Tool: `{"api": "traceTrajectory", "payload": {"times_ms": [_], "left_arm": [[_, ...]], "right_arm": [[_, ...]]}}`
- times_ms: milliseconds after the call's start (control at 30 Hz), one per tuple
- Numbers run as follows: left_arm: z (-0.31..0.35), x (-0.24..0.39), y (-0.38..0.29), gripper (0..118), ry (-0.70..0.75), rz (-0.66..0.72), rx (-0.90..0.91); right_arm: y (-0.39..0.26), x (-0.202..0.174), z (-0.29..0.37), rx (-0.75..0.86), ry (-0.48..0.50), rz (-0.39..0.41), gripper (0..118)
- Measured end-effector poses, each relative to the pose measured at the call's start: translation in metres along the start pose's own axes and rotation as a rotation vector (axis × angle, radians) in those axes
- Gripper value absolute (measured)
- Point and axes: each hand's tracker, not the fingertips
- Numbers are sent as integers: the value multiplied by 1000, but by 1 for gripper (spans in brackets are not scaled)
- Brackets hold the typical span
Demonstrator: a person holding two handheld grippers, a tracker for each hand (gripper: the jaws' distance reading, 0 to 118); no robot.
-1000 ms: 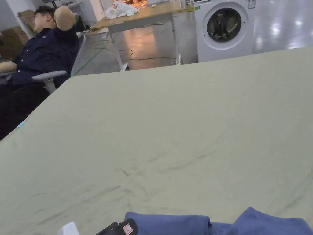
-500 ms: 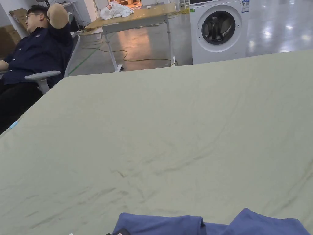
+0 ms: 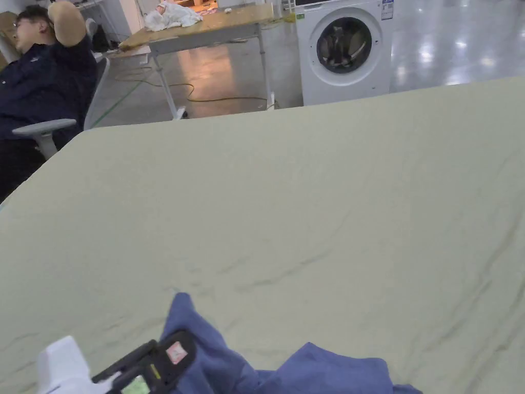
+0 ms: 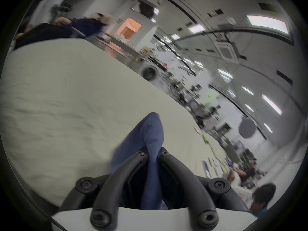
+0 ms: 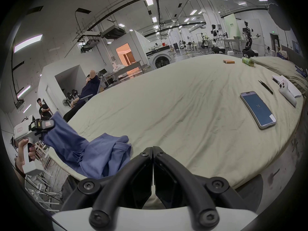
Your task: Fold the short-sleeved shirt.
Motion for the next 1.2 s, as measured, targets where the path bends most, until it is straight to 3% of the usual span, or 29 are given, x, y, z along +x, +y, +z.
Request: {"api": "traceTrajectory", "payload": {"times_ms": [100, 200, 267, 333, 433, 533, 600, 700, 733, 867, 933, 1100, 1167, 1200], "left_arm": [[-61, 33, -35, 6, -113, -26, -193], [-115, 72, -80, 6, -38, -201, -376], [-133, 86, -103, 9, -25, -273, -401], [-141, 88, -106, 22, -62, -237, -416], [-139, 80, -94, 33, -143, -133, -428], [-130, 73, -81, 71, -107, -120, -363], [-123, 63, -75, 62, -92, -94, -323], [-124, 50, -74, 9, -129, -2, -359], [-128, 51, -81, 6, -124, -10, -374], [-158, 49, -120, 6, -166, -22, -500], [-178, 52, -139, 4, -91, -60, -565], [-171, 51, -121, 5, -129, -7, -507], [-148, 51, -106, 16, -167, -31, -437], [-136, 50, -98, 31, -173, -52, -401]], "right_arm": [[-2, -3, 4, -1, 3, 10, 0], [-7, -7, 13, -8, -29, 63, 0], [-11, -7, 20, -9, -38, 80, 0], [-15, -4, 24, -21, -55, 81, 0], [-19, -1, 26, -32, -80, 86, 0], [-21, 4, 27, -32, -72, 50, 0], [-21, 7, 25, -32, -60, 29, 0], [-20, 4, 23, -29, -55, 29, 0], [-20, 3, 23, -30, -53, 30, 0], [-21, -4, 20, -35, -37, 34, 0], [-21, -8, 19, -40, -23, 37, 0], [-19, -28, 11, -79, 27, 101, 0], [-16, -37, 0, -106, 83, 131, 0], [-15, -42, -8, -126, 108, 154, 0]]}}
